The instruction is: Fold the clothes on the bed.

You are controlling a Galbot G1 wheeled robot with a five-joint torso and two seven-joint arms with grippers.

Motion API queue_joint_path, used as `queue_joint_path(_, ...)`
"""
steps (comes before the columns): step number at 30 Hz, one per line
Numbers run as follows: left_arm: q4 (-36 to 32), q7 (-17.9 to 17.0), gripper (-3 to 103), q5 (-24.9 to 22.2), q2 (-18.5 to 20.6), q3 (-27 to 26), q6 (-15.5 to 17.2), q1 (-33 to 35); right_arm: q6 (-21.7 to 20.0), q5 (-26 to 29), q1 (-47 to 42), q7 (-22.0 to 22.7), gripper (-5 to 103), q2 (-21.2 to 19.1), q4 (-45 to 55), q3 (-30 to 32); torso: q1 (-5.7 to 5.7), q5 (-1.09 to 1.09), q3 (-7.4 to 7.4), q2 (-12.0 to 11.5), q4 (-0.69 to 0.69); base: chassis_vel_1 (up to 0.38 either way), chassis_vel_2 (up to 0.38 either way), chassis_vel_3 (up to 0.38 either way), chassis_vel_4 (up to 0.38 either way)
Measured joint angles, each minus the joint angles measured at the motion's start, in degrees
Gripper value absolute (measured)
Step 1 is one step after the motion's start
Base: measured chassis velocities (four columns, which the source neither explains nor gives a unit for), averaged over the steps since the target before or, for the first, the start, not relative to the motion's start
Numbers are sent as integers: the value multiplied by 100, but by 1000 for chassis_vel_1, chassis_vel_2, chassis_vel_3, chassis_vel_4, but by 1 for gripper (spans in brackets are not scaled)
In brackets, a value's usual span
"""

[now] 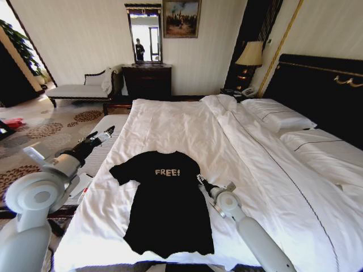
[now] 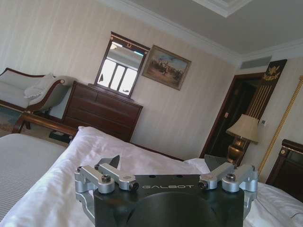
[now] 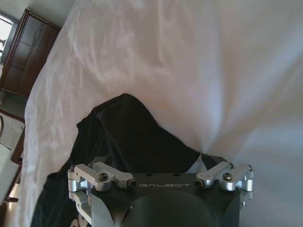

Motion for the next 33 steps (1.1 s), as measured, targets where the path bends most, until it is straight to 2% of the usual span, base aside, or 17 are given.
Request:
queue_joint_path(7, -56, -1, 100, 78, -17, -8, -1, 55, 143, 275, -166, -4, 100, 444, 86, 451, 0, 0, 0, 0, -1, 0, 0, 0, 0)
queue_joint_path(11, -87, -1, 100, 90, -20, -24, -1, 90, 182, 389, -223, -25, 100, 511, 116, 605, 0, -1, 0, 0, -1, 0, 0, 0, 0)
queue_joint_path(12, -93, -1, 100, 90, -20, -33, -1, 97, 191, 412, -237, -34, 103, 518, 124, 627, 0, -1, 0, 0, -2, 0, 0, 0, 0)
queue_joint_path(14, -101, -1, 100, 90, -20, -49, -1, 105, 204, 424, -259, -51, 100, 530, 128, 648, 0, 0, 0, 0, -2, 0, 0, 0, 0)
queue_joint_path(17, -116, -1, 100, 88, -9, -83, -2, 117, 223, 427, -313, -106, 85, 559, 137, 669, 0, 0, 0, 0, -1, 0, 0, 0, 0)
queue_joint_path(19, -117, -2, 100, 87, -6, -87, -1, 119, 223, 427, -323, -110, 85, 561, 143, 670, 0, -1, 0, 0, -1, 0, 0, 0, 0)
queue_joint_path(20, -120, -2, 100, 86, -1, -98, -2, 127, 223, 427, -343, -116, 74, 563, 151, 670, 0, 0, 0, 0, -1, 0, 0, 0, 0)
queue_joint_path(22, -122, -3, 100, 85, -1, -105, -2, 135, 223, 427, -359, -118, 74, 565, 157, 670, 0, -1, 0, 0, -1, 0, 0, 0, 0)
queue_joint_path(25, -127, -5, 100, 83, 2, -122, -2, 155, 219, 392, -424, -128, 57, 597, 161, 652, 0, 0, 0, 0, -1, 0, 0, 0, 0)
queue_joint_path(28, -127, -6, 100, 84, 5, -129, -2, 158, 217, 355, -451, -133, 52, 620, 161, 644, 0, 0, 0, 0, -1, 0, 0, 0, 0)
queue_joint_path(29, -128, -6, 100, 84, 9, -132, -2, 158, 215, 322, -466, -134, 42, 638, 161, 633, 0, 0, 0, 0, -1, 0, 0, 0, 0)
queue_joint_path(30, -129, -6, 100, 84, 11, -134, -1, 159, 215, 297, -468, -135, 36, 643, 161, 628, 0, 0, 0, 0, -1, 0, 0, 0, 0)
queue_joint_path(32, -130, -6, 100, 84, 11, -135, -1, 161, 214, 280, -468, -137, 36, 646, 159, 625, 0, 0, 0, 0, -1, 0, 0, 0, 0)
queue_joint_path(33, -132, -6, 100, 84, 10, -136, -2, 163, 214, 259, -467, -139, 31, 646, 148, 625, 0, 0, 0, 0, -1, 0, 0, 0, 0)
